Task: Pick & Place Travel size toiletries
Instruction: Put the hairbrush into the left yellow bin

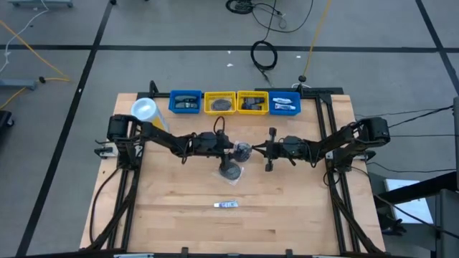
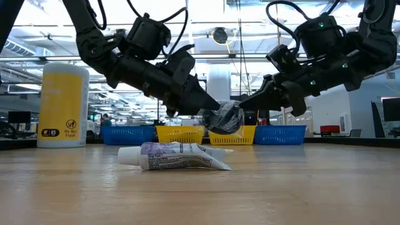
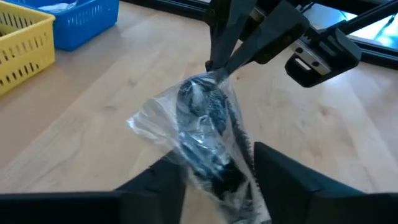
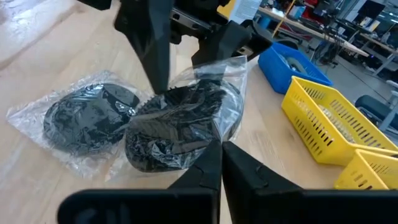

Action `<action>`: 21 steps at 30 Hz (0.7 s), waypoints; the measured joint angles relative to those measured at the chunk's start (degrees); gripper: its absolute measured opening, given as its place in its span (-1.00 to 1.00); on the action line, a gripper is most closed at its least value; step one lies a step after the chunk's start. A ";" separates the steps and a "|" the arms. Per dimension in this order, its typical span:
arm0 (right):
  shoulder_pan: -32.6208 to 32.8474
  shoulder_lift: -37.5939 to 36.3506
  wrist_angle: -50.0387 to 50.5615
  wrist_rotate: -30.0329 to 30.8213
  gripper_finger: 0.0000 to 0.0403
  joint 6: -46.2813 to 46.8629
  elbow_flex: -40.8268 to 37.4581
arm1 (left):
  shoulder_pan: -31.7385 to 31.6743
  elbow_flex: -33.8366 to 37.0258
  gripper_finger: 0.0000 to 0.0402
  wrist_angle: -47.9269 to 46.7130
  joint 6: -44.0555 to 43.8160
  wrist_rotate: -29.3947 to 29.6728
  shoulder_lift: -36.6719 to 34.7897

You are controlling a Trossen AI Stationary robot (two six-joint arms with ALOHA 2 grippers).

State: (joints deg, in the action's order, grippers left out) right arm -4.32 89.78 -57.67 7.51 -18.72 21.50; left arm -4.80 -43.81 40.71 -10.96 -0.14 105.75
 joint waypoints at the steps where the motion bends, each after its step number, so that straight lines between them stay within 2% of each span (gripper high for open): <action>1: 0.00 0.00 0.00 0.00 -1.00 0.00 0.00 | 0.01 0.00 -0.20 -0.07 0.52 0.04 0.00; 6: 0.00 0.00 0.02 0.00 -0.96 1.11 0.00 | 0.45 0.00 -0.63 0.01 2.19 0.15 0.00; 10: 0.00 -0.01 0.07 0.03 -0.84 2.81 0.00 | 0.33 0.00 -0.93 -0.08 2.28 0.29 0.00; 14: 0.03 -1.40 0.44 3.03 -0.66 3.05 -0.57 | 0.19 0.02 -0.87 -1.31 2.34 0.61 -1.00; 16: -0.02 -2.69 0.76 6.28 -0.58 3.47 -1.60 | -0.01 0.02 -0.84 -4.40 3.11 3.17 -3.37; 18: -0.06 -4.10 0.87 8.73 -0.52 5.09 -3.21 | -0.42 0.02 -0.84 -10.02 4.09 8.58 -6.67; 21: -0.07 -4.69 -1.85 9.01 -0.45 10.61 -6.02 | -2.27 0.04 -0.91 -15.57 4.92 19.09 -11.63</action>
State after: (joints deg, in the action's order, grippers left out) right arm -4.38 85.09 -59.52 16.52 -8.11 15.47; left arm -7.07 -43.77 25.15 -6.04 18.95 94.13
